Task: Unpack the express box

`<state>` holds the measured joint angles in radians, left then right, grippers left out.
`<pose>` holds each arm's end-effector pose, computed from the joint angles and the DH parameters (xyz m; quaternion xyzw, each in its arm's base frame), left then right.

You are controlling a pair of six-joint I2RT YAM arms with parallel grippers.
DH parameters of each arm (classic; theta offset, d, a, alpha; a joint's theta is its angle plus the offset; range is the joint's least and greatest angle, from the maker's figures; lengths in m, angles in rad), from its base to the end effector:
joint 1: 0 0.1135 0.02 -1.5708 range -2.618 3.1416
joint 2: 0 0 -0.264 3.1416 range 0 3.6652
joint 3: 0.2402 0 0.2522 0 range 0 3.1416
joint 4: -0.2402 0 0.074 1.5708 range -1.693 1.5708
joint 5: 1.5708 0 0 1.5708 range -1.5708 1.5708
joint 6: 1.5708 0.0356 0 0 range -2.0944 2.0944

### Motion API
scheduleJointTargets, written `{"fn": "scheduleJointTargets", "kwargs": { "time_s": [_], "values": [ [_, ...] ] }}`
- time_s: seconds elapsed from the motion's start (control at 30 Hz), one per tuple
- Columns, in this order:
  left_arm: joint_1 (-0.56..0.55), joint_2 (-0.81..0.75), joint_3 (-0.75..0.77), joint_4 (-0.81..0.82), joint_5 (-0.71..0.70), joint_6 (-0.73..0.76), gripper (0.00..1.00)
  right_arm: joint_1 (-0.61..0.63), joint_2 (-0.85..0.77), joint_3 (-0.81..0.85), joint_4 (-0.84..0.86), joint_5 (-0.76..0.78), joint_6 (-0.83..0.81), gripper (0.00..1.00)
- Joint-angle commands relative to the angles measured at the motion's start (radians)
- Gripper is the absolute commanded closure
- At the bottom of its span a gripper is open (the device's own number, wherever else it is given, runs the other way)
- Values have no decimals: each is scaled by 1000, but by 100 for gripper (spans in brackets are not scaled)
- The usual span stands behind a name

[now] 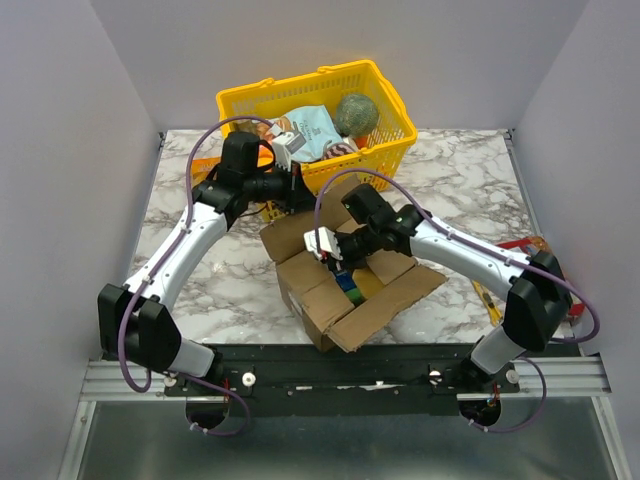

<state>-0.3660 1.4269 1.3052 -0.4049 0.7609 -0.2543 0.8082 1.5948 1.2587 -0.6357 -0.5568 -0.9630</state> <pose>0.2889 -0.1370 0.3544 0.2298 0.7932 -0.4478 0.3427 0.2186 0.2560 0.2672 -0.7626 0.5186 0.2399 0.3031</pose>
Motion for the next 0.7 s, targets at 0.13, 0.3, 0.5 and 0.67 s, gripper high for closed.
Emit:
{"fn": "scheduleJointTargets", "kwargs": {
  "time_s": [0.13, 0.3, 0.5, 0.67],
  "values": [
    [-4, 64, 63, -5, 2, 35, 100, 22, -44, 212, -9, -250, 208, 99],
    [-4, 96, 100, -14, -5, 44, 100, 28, -65, 252, -41, -287, 218, 100],
    [-2, 138, 127, -17, -11, 46, 100, 55, -39, 266, -3, -325, 247, 100],
    [-4, 147, 132, -17, -18, 43, 100, 132, 36, 317, 10, -322, 241, 100]
  ]
}}
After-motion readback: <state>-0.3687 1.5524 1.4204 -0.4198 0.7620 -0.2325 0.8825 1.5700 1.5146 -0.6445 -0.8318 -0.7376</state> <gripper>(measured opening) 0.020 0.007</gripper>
